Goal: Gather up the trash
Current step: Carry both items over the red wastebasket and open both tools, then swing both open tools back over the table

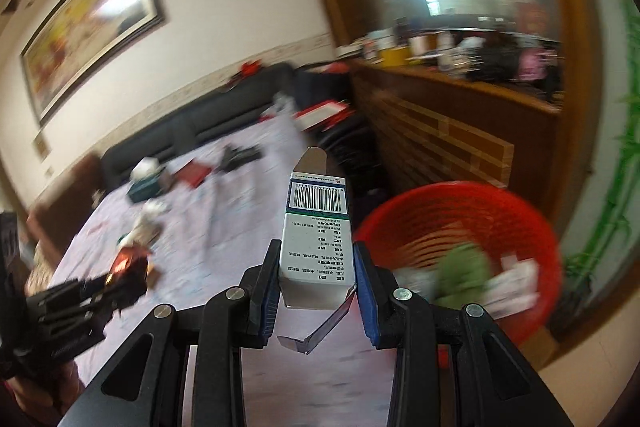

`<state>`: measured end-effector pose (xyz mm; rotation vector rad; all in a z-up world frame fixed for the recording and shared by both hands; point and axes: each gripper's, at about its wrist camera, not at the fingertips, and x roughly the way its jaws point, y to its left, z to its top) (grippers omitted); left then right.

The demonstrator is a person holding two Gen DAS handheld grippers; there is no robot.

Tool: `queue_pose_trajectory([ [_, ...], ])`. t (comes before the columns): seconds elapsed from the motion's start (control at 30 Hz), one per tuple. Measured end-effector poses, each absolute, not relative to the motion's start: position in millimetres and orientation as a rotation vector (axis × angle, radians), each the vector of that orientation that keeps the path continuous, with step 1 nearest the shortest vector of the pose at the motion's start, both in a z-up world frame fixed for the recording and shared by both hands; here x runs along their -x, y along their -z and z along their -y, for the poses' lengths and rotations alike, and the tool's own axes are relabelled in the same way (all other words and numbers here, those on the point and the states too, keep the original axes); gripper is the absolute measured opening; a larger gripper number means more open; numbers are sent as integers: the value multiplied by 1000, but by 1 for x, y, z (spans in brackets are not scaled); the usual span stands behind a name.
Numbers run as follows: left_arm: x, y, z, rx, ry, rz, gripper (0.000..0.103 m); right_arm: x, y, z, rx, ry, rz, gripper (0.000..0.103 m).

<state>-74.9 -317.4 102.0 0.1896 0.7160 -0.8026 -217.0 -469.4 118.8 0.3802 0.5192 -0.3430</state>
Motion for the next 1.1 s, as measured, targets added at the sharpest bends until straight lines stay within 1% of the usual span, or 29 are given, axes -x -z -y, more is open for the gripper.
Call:
queue_pose_trajectory([
  [0.23,102,-110,419,-207,965,-740,36,256,-128,542,-454,447,-480,37],
  [0.43,111,-96,481,-249,993,-772,36,265,-119,578,-500,464,-488,37],
  [0.5,109,-89,493,-252,988,-781,40,263,-115,589,-513,461,-497,38],
  [0.53,109,-86,495,-259,976,-782,53,263,-114,593,-513,460,-501,39],
  [0.57,108,-84,495,-264,963,-784,65,258,-112,596,-506,458,-512,39],
  [0.6,106,-83,495,-263,955,-788,66,253,-108,600,-499,447,-536,41],
  [0.63,104,-82,494,-254,957,-795,66,251,-105,602,-502,438,-549,45],
  [0.8,100,-92,465,-222,941,-778,66,256,-104,605,-506,437,-540,45],
  [1.0,90,-98,402,-178,857,-770,66,259,-103,581,-518,354,-535,46],
  [1.07,89,-98,378,-166,824,-768,66,254,-103,566,-502,315,-539,48],
  [1.1,89,-97,366,-161,809,-768,66,251,-103,556,-492,292,-543,51],
])
